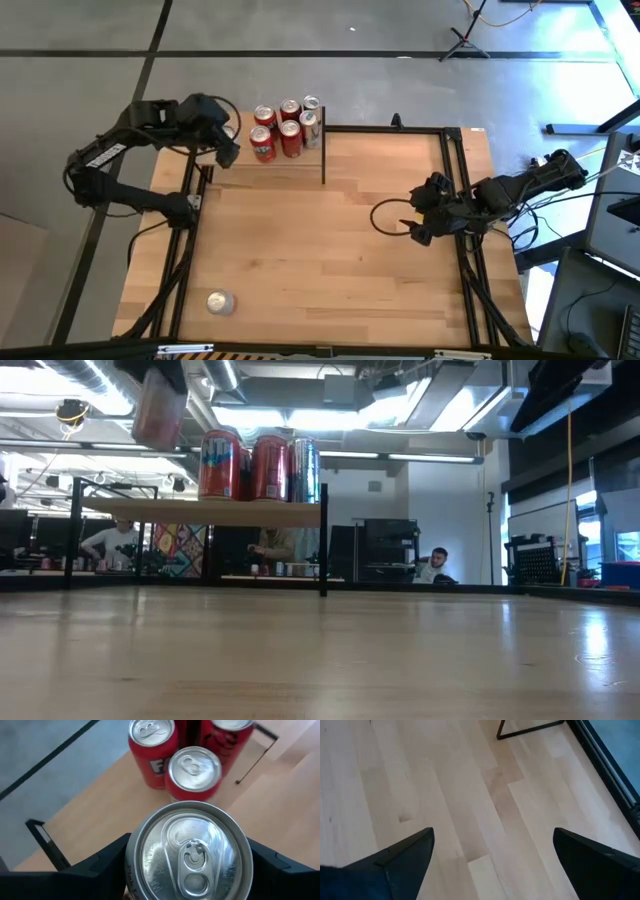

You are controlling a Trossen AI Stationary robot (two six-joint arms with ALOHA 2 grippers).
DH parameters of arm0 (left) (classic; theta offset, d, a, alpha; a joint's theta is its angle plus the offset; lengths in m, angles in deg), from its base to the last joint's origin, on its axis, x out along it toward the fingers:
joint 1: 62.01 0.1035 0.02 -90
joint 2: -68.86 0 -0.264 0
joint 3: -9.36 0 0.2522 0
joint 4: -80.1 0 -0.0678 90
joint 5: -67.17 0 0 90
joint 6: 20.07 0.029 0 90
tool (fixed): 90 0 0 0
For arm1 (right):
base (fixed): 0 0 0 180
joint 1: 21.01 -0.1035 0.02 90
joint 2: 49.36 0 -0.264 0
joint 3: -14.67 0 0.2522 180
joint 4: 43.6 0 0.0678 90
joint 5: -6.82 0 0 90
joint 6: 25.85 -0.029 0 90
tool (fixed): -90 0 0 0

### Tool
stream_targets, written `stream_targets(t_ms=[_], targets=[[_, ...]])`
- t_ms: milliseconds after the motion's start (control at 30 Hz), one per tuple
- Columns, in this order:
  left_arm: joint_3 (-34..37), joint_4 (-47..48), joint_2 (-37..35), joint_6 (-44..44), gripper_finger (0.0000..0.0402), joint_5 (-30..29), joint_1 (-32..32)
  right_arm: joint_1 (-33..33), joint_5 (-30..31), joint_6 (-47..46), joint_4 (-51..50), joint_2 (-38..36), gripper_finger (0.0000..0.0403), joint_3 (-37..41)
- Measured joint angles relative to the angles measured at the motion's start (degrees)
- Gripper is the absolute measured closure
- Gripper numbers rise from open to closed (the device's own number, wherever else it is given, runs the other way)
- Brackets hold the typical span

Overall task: Place canned beverage on shelf
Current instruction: Put the top orange/white soda can on the shelf

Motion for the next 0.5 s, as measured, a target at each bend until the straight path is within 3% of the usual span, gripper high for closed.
stream_targets(t_ms=[133, 500], targets=[[3.77, -4.63, -1.12, 10.54, 0.0134, 3.0, 7.01, 0.13, -0.3, -0.91, 1.06, 0.0, 0.0008, 0.0], [14.24, -15.93, -3.11, 24.64, 0.0134, 20.24, 27.03, 0.09, -0.32, -4.96, 3.61, 0.0, 0.0008, -0.02]])
